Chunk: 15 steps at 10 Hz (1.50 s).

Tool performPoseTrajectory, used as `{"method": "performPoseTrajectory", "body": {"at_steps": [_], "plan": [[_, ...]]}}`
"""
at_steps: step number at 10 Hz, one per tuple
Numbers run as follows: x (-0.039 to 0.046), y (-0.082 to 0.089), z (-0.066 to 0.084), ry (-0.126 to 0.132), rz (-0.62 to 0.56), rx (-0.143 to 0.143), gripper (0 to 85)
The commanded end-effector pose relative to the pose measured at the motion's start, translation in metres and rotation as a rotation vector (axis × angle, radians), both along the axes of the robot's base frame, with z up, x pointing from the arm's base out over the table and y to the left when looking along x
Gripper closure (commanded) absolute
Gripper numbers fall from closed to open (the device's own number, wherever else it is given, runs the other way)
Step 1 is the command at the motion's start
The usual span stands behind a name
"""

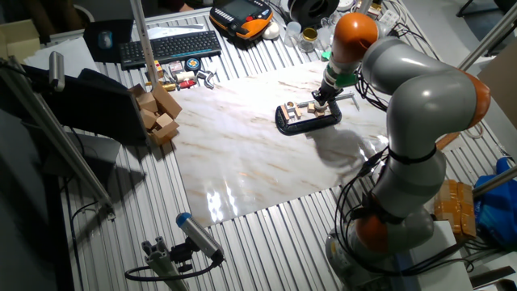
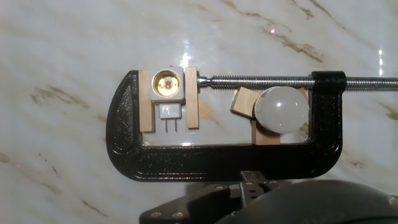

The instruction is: Install the light bulb by rotating it

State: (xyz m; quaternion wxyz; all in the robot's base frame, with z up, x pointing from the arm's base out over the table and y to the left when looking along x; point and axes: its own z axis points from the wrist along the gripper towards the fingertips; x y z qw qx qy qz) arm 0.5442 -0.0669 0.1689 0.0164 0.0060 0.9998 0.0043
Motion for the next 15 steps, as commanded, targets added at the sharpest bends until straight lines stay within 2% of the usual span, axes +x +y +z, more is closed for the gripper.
{"method": "performPoseTrajectory", "body": {"at_steps": [1,4,9,11,12,15], "plan": [[0.0,0.0001,0.0,-0.004,-0.001,-0.008,85.0],[0.0,0.0001,0.0,0.002,-0.015,-0.026,85.0],[0.0,0.0001,0.0,-0.027,0.004,-0.059,85.0],[0.0023,-0.001,-0.0007,-0.034,0.005,-0.059,85.0],[0.0027,-0.0012,-0.0017,-0.048,-0.008,-0.049,85.0],[0.0054,-0.0036,-0.0042,-0.048,-0.013,-0.06,85.0]]}}
